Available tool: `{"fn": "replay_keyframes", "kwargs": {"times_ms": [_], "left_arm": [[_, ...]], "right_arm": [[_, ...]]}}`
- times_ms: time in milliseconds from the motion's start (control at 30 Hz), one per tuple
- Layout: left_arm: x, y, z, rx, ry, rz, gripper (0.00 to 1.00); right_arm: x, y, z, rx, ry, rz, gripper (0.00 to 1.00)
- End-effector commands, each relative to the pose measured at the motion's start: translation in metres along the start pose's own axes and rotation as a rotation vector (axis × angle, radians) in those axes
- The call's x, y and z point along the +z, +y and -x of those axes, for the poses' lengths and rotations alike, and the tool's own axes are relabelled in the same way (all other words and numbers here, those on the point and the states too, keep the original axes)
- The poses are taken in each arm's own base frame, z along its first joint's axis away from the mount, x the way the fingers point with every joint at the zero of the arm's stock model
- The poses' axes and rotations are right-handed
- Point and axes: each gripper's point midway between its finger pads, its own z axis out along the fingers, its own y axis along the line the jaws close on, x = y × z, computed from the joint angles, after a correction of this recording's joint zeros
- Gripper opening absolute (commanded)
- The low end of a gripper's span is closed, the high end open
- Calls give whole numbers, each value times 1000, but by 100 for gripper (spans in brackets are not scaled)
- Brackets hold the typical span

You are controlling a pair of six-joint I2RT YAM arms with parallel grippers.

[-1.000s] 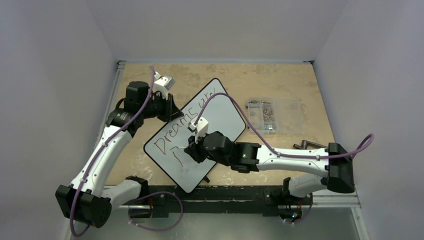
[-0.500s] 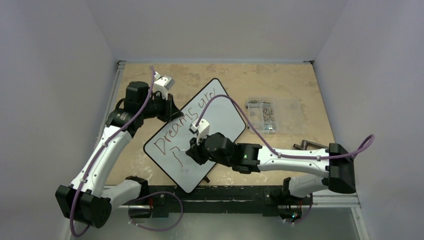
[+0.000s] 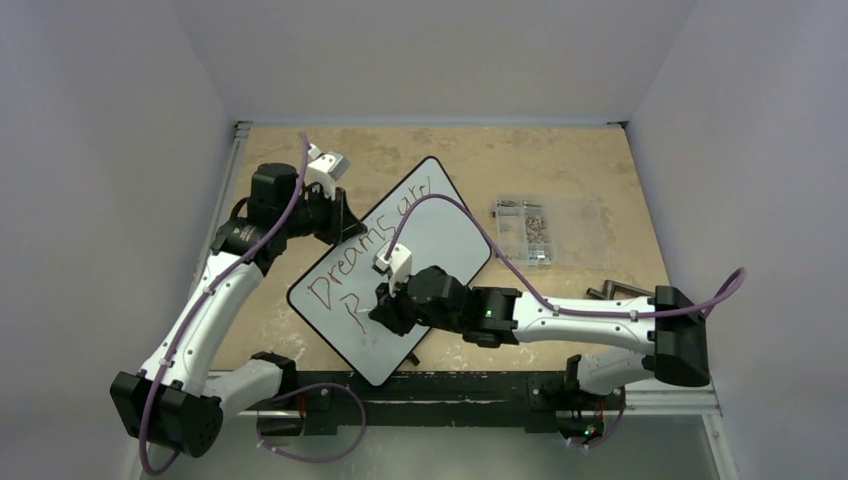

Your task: Write a sentence on the whiteboard

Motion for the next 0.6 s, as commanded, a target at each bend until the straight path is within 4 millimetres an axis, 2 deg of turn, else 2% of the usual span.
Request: {"fn": "replay_keyframes", "kwargs": {"times_ms": [0, 400, 567], "left_arm": [[-10, -9, 31, 87, -125, -12, 0], [-10, -9, 31, 88, -125, -12, 0], [-10, -9, 32, 88, -126, -12, 0]], "right_arm": [[6, -3, -6, -26, 16, 4, 0], [5, 11, 10, -29, -15, 61, 0], [-13, 31, 48, -18, -120, 150, 0]]}}
